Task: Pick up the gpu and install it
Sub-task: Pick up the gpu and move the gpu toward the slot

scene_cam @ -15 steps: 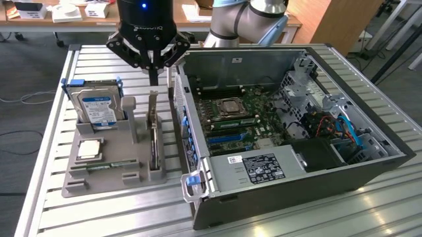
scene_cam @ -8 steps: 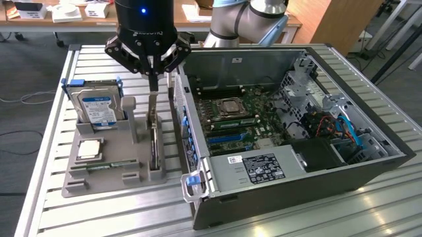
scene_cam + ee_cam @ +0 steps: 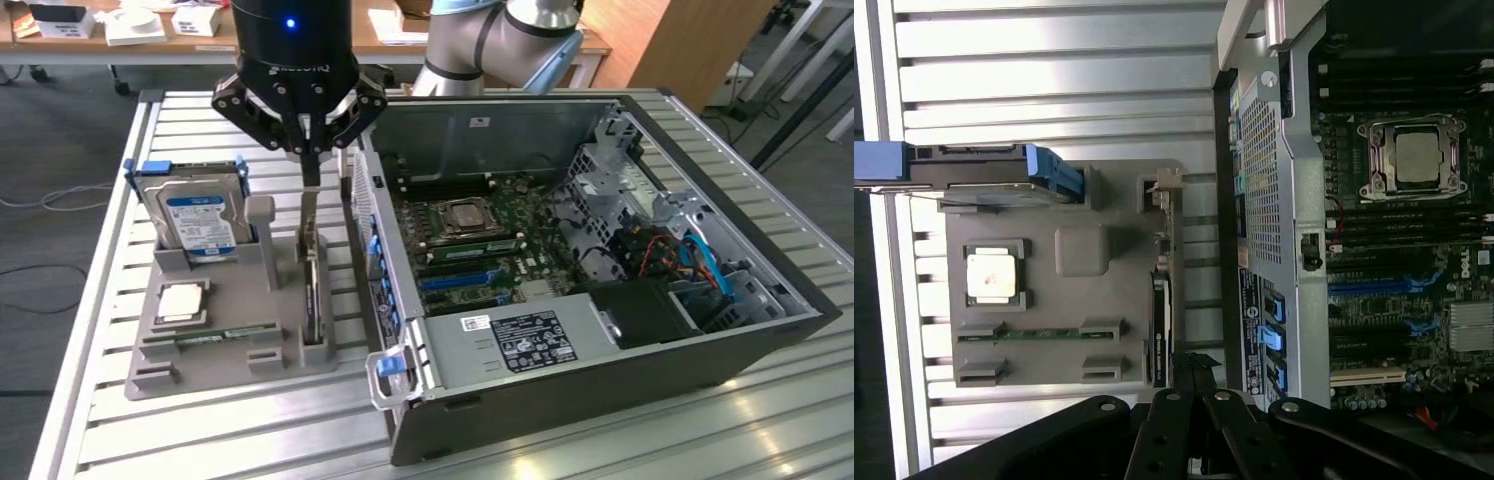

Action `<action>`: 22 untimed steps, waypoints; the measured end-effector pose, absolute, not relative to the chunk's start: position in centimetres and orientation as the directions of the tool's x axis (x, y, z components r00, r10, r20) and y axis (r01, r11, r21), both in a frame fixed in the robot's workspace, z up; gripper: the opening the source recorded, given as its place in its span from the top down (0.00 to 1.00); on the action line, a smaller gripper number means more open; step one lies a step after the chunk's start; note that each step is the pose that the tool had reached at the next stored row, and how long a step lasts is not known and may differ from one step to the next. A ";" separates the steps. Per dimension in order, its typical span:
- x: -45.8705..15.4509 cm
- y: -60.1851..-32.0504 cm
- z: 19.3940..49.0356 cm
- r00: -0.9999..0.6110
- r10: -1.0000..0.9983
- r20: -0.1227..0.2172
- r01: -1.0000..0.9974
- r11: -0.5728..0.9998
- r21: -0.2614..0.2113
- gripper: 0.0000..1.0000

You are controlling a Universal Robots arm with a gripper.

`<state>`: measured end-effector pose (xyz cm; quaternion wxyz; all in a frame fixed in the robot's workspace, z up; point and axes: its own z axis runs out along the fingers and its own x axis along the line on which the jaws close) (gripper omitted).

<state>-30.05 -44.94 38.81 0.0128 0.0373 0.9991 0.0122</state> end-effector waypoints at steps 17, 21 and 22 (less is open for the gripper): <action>-30.0 -45.0 38.8 -0.997 0.075 -0.025 0.074 0.997 0.025 0.59; -30.0 -45.0 38.8 -0.997 0.075 -0.025 0.074 0.997 0.025 0.53; -30.1 -45.0 38.6 -0.997 0.075 -0.025 0.074 0.997 0.025 0.53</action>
